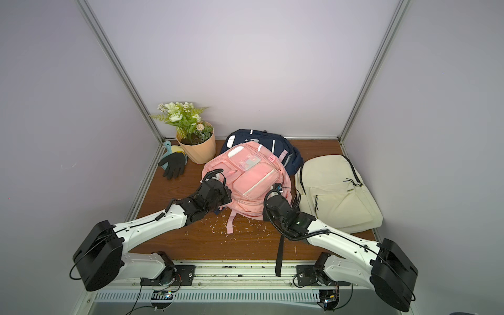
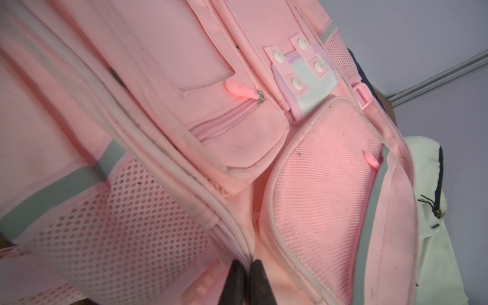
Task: Zip up the backpack
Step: Zip the zipper on the backpack.
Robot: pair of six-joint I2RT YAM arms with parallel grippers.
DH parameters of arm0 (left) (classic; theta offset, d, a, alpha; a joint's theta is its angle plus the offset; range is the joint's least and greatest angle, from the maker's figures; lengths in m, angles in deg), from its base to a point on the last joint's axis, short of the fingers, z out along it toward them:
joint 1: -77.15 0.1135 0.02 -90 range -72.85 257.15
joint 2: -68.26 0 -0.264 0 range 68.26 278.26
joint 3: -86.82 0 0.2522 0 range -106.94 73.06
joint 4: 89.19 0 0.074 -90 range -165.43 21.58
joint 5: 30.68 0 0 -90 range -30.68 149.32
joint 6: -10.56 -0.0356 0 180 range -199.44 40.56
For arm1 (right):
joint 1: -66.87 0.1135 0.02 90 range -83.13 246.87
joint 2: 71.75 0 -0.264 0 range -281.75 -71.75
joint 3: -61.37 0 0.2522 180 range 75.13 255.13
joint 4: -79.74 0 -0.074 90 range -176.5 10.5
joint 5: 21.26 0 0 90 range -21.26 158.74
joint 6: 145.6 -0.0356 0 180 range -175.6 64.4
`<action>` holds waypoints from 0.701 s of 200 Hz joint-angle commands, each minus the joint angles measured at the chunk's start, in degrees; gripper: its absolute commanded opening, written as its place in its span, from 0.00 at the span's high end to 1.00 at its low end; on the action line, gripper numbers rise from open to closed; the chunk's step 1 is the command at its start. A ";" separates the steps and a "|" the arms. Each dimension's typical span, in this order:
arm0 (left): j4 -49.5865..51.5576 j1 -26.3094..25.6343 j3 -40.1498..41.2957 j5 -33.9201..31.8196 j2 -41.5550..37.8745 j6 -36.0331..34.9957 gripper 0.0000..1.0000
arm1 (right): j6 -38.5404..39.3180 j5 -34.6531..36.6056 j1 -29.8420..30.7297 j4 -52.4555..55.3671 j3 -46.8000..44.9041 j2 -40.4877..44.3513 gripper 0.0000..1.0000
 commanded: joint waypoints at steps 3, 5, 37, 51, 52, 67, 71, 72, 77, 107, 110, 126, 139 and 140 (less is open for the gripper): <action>1.40 1.51 1.94 -5.14 -2.21 -6.49 0.99 | 1.87 -0.11 0.63 -0.92 1.16 -0.94 1.00; 1.20 1.46 2.00 -4.98 -2.34 -7.00 0.98 | 2.06 -0.07 0.78 -1.09 1.38 -1.04 1.00; -1.86 -2.27 2.99 -3.58 -5.72 -18.37 0.61 | 5.16 -1.18 2.42 -3.08 3.91 -1.32 1.00; -3.89 -4.95 3.22 -1.90 -6.99 -24.17 0.41 | 6.18 -2.21 2.63 -3.38 4.88 -1.34 1.00; -4.15 -5.13 3.22 -1.67 -7.10 -24.53 0.39 | 6.24 -2.31 2.66 -3.42 4.91 -1.34 1.00; -7.30 -7.72 3.39 3.12 -7.39 -31.38 0.30 | 7.27 -3.01 3.14 -3.78 5.53 -1.25 1.00; -8.09 -8.55 3.45 4.17 -7.23 -33.08 0.30 | 7.45 -3.19 3.23 -3.81 5.69 -1.20 1.00; -8.40 -8.74 3.46 4.39 -7.18 -33.43 0.29 | 7.49 -3.19 3.31 -3.81 5.71 -1.23 1.00; -9.31 -9.93 3.43 5.18 -6.82 -35.57 0.29 | 7.73 -3.40 3.46 -3.90 5.97 -1.16 1.00; -11.08 -16.45 1.63 3.66 -1.06 -44.48 0.32 | 8.64 -4.42 4.51 -4.40 6.78 -0.68 1.00; -11.13 -16.74 1.38 3.16 -0.38 -44.83 0.32 | 8.66 -4.50 4.66 -4.43 6.86 -0.64 1.00; -11.86 -17.01 0.87 1.18 2.07 -45.51 0.34 | 8.97 -4.61 5.26 -4.40 7.22 -0.24 1.00; -13.04 -17.10 0.93 1.02 3.38 -46.38 0.34 | 9.34 -4.67 5.60 -4.56 7.23 0.19 1.00; -13.16 -17.10 0.98 1.06 3.49 -46.45 0.34 | 9.40 -4.68 5.63 -4.58 7.23 0.22 1.00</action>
